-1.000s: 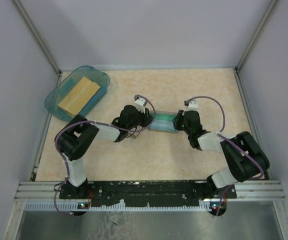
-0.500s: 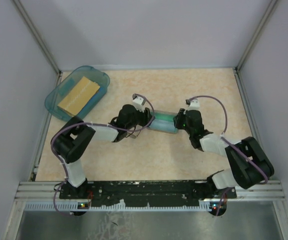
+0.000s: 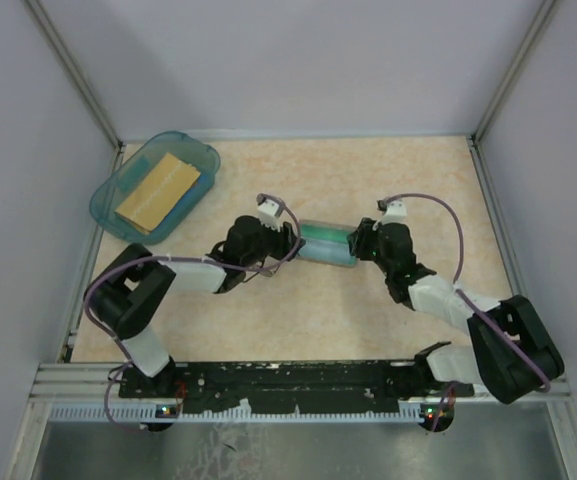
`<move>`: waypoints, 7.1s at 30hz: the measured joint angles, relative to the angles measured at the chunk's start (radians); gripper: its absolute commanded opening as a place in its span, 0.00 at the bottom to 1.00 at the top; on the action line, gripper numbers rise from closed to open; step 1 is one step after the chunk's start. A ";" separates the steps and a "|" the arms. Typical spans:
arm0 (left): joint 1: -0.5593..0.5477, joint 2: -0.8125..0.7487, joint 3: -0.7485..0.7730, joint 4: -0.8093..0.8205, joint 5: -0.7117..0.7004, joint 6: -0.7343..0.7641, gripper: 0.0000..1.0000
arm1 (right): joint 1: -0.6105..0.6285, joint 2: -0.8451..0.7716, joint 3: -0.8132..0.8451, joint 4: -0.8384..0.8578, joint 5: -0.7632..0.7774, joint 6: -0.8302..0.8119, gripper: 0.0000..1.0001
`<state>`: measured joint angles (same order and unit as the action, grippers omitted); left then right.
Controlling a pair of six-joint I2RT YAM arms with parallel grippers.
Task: Organize the sunglasses
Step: Place the glasses cleaning cloth in the sunglasses case, then fold the sunglasses at the center of the board.
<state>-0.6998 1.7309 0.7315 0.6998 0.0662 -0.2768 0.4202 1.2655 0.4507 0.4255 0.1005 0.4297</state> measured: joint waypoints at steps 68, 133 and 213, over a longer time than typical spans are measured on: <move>0.000 -0.913 -0.482 -0.386 -0.377 -0.136 1.00 | 0.452 0.002 0.213 -0.407 0.219 -0.007 0.60; 0.326 -0.332 -0.077 -0.354 -0.022 -0.089 1.00 | 0.447 0.576 0.665 -0.472 0.058 0.164 0.61; 0.336 -0.130 -0.008 -0.270 0.066 -0.154 0.98 | 0.444 0.644 0.761 -0.410 0.036 0.015 0.42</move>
<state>-0.3637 1.6009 0.7235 0.4301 0.1322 -0.4305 0.8642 1.9099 1.2118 0.0151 0.1364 0.4446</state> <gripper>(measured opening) 0.982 0.436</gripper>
